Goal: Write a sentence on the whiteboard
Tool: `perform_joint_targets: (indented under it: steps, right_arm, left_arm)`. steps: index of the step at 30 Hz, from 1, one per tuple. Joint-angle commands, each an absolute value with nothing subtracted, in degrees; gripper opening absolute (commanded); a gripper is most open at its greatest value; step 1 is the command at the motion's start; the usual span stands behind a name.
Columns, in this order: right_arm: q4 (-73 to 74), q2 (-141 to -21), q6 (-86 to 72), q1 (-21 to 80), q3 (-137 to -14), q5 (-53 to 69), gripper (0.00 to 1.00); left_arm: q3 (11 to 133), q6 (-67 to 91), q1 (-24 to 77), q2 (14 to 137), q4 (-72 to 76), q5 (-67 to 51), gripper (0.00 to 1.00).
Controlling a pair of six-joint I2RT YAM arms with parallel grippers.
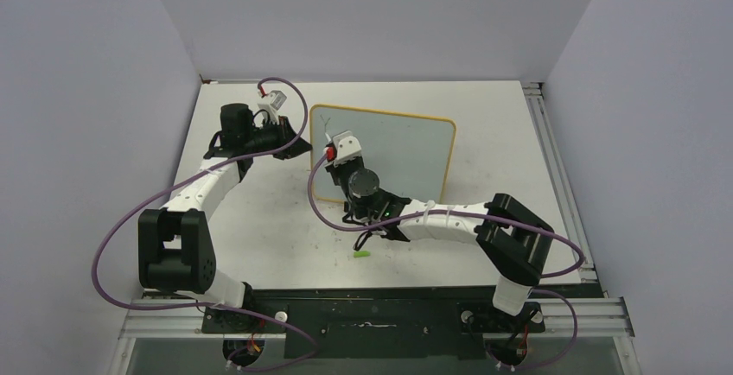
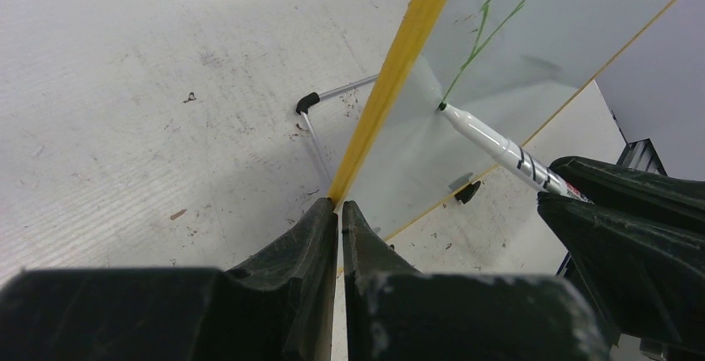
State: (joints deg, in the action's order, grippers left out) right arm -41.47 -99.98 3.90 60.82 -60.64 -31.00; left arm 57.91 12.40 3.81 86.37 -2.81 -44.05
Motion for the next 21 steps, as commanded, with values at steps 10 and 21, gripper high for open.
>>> perform_joint_targets:
  steps: [10, 21]
  right_arm:
    - [-40.31, -98.1, 2.94, 62.31, -58.9, -31.95, 0.05]
    - [-41.97, -94.16, 3.63, 61.37, -59.06, -31.12, 0.05]
  left_arm:
    - [60.25, 12.22, 5.01, 86.13, -2.99, -46.59, 0.06]
    - [60.22, 12.22, 4.99, 85.91, -2.98, -46.56, 0.06]
